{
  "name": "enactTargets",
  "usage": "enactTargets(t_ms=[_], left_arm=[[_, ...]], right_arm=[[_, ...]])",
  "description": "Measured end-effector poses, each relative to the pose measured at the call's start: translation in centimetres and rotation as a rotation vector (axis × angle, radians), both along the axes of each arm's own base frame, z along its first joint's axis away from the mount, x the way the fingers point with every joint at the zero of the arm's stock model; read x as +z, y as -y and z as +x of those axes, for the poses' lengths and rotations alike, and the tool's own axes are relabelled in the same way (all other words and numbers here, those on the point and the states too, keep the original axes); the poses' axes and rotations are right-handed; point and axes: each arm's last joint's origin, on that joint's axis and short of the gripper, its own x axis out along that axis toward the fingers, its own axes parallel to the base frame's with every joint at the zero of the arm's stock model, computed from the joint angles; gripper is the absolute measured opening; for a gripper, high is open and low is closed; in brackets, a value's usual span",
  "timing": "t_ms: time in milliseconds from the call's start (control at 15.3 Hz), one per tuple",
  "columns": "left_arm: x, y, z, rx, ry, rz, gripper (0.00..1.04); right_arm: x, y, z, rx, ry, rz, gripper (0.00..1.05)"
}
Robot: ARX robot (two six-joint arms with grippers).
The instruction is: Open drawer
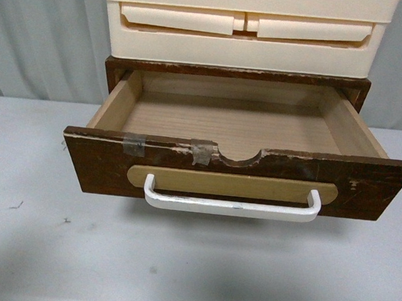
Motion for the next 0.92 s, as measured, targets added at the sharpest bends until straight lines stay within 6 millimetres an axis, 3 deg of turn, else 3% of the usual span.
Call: enactTargets(t_ms=[720, 785, 850, 916], left_arm=[[0.0, 0.0, -1.4, 0.0, 0.0, 0.0, 0.02], [-0.6, 0.0, -2.4, 0.0, -0.036, 0.0, 0.02], [-0.3, 0.0, -2.5, 0.0, -0.009, 0.0, 0.11], [-0.3, 0.0, -2.5, 0.0, -0.009, 0.0, 0.54]], right_arm=[[0.2, 0.0, -1.9, 0.0, 0.005, 0.0, 0.02], [0.2, 0.0, -2.1, 0.0, 0.006, 0.0, 0.02], [0.0, 0.0, -3.3, 0.001, 0.014, -0.004, 0.12], [-0.2, 0.0, -3.3, 0.001, -0.002, -0.003, 0.55]])
